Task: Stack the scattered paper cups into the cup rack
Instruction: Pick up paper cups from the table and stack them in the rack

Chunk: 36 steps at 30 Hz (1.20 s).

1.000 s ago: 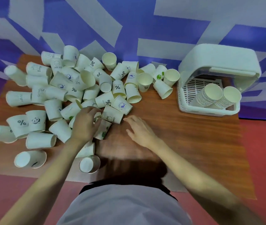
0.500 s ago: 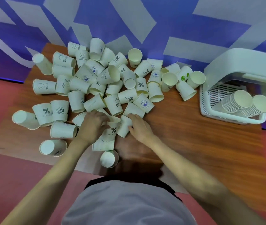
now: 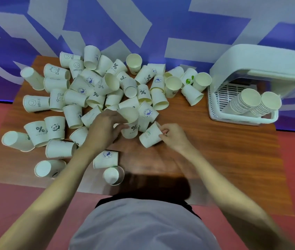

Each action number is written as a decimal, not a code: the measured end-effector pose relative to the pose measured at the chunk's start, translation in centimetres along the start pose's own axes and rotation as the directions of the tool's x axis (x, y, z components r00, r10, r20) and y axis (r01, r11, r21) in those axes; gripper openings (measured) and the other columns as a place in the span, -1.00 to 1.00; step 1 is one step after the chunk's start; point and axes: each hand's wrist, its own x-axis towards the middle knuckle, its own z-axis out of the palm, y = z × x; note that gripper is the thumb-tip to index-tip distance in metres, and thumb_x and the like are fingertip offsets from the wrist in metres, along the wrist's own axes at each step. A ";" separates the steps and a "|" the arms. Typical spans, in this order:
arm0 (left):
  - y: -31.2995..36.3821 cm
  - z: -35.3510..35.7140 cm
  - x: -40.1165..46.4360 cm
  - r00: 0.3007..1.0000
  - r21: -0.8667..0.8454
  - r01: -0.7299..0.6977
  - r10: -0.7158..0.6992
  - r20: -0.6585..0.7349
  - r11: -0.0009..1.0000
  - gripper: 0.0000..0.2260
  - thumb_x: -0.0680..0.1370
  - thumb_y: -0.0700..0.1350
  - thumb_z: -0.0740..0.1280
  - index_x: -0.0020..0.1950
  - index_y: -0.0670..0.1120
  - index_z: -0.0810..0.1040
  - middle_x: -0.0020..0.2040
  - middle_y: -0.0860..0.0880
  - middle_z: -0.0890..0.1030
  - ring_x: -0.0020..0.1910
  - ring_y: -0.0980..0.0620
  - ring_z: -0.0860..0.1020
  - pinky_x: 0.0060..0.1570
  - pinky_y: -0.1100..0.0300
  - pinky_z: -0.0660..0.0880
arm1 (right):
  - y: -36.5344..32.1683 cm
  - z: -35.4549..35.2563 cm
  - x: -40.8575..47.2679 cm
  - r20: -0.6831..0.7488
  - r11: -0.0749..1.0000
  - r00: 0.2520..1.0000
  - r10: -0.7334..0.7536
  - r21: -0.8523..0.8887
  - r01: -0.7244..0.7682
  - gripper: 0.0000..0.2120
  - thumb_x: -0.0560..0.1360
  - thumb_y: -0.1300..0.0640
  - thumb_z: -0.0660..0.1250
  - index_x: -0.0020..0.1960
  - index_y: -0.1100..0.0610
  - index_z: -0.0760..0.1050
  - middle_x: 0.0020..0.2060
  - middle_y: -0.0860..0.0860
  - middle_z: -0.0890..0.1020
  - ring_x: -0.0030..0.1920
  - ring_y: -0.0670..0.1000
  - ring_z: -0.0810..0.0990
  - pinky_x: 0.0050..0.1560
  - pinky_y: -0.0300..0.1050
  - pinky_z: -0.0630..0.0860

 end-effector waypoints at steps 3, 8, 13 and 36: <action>3.1 1.9 1.5 0.999 -0.060 -0.032 0.031 -0.014 0.998 -0.89 0.44 -0.14 0.46 -0.08 -0.15 0.68 -0.13 -0.07 0.65 -0.07 -0.08 0.56 -0.08 0.16 0.43 | 2.4 -4.0 -1.6 -0.153 0.999 0.988 -0.001 -0.037 -0.005 -0.88 0.46 0.27 0.38 -0.01 0.18 0.63 -0.12 0.02 0.67 -0.18 -0.10 0.55 -0.21 -0.33 0.42; 8.9 5.4 4.5 0.992 -0.146 -0.122 0.126 0.014 0.982 -0.89 0.49 -0.17 0.41 -0.05 -0.18 0.68 -0.09 -0.10 0.66 -0.04 -0.11 0.57 -0.03 -0.02 0.50 | 6.7 -10.5 -4.2 -0.350 0.999 0.937 0.017 -0.041 -0.034 -0.89 0.49 0.24 0.37 -0.01 0.21 0.61 -0.09 0.12 0.66 -0.12 0.09 0.63 -0.03 0.05 0.56; 14.4 8.8 7.4 0.970 -0.176 -0.241 0.242 -0.014 0.955 -0.91 0.49 -0.23 0.40 -0.05 -0.21 0.67 -0.06 -0.12 0.65 -0.02 -0.10 0.58 0.02 0.15 0.47 | 10.3 -16.0 -7.1 -0.490 0.996 0.870 -0.057 -0.092 0.013 -0.89 0.50 0.24 0.36 0.00 0.21 0.61 -0.10 0.13 0.66 -0.12 0.09 0.63 -0.06 0.12 0.57; 27.7 19.9 20.8 0.880 -0.126 -0.475 0.467 -0.092 0.871 -0.90 0.49 -0.25 0.38 -0.10 -0.25 0.68 0.13 -0.27 0.59 0.19 -0.24 0.53 0.15 -0.03 0.49 | 19.8 -29.4 -3.0 -0.682 0.955 0.730 -0.041 -0.242 -0.172 -0.83 0.53 0.11 0.34 0.04 0.16 0.63 0.01 0.09 0.58 0.01 0.16 0.53 -0.15 -0.01 0.46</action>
